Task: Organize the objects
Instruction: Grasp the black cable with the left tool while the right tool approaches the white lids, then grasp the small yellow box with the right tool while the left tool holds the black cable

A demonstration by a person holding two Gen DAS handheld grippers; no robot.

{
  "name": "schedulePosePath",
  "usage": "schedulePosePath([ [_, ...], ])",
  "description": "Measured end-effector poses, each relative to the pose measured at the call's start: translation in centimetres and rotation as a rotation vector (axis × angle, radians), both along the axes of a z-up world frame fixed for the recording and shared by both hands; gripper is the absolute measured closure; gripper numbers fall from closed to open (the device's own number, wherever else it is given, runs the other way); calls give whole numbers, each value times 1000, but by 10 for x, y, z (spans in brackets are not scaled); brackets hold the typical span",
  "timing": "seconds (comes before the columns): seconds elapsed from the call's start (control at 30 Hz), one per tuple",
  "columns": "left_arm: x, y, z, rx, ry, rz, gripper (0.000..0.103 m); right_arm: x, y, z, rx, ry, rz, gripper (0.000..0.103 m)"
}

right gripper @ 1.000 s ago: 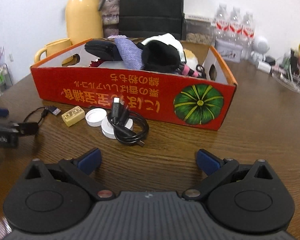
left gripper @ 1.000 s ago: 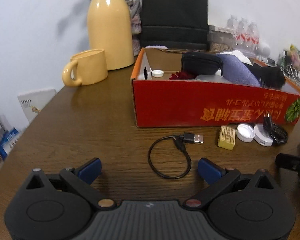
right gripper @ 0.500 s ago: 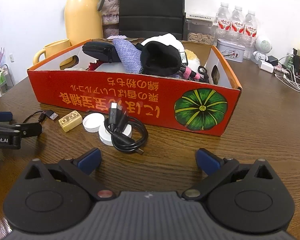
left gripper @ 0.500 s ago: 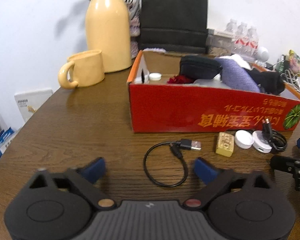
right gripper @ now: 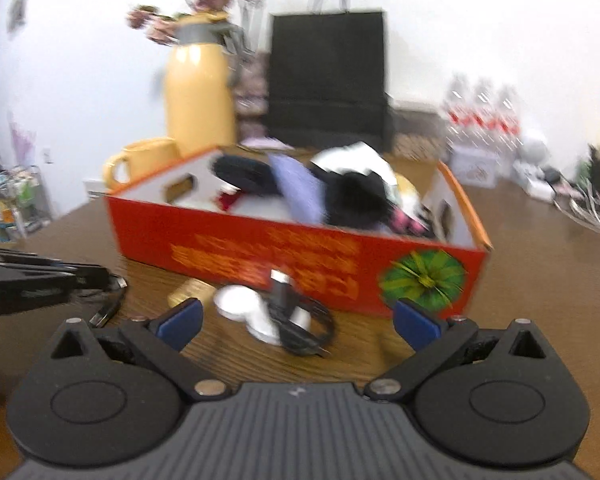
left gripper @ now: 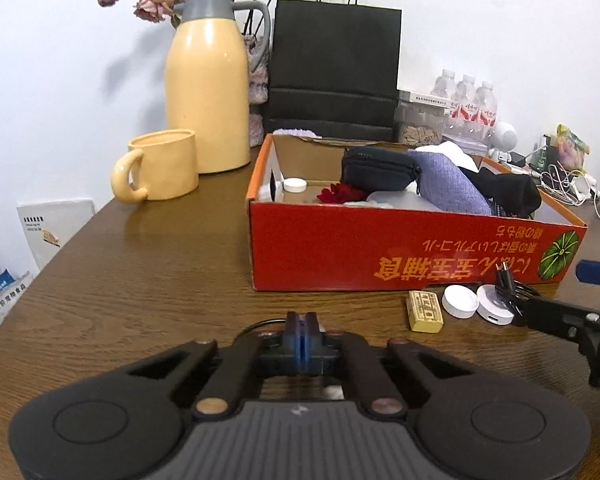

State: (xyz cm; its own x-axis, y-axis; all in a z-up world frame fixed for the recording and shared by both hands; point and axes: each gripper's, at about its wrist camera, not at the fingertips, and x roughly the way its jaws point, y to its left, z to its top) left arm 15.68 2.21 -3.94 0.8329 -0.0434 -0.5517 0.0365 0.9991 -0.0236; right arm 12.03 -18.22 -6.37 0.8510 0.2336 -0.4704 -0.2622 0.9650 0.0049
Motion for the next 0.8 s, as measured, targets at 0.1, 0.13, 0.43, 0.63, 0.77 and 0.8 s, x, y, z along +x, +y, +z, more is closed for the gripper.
schedulePosePath([
  [0.1,-5,5,3,-3,-23,2,102,1,20,2,-33,-7,56,3],
  [0.13,-7,8,4,-4,-29,5,102,3,27,3,-42,-2,71,7],
  [0.43,-13,36,7,-29,-37,47,101,27,78,-5,-81,79,158,54],
  [0.63,-21,34,6,-35,-21,2,86,44,91,-14,-116,126,108,75],
  [0.77,-22,25,5,-31,-13,-50,76,40,85,-15,-78,129,122,81],
  [0.8,-22,22,5,-25,-8,-63,74,39,81,-15,-70,125,118,81],
])
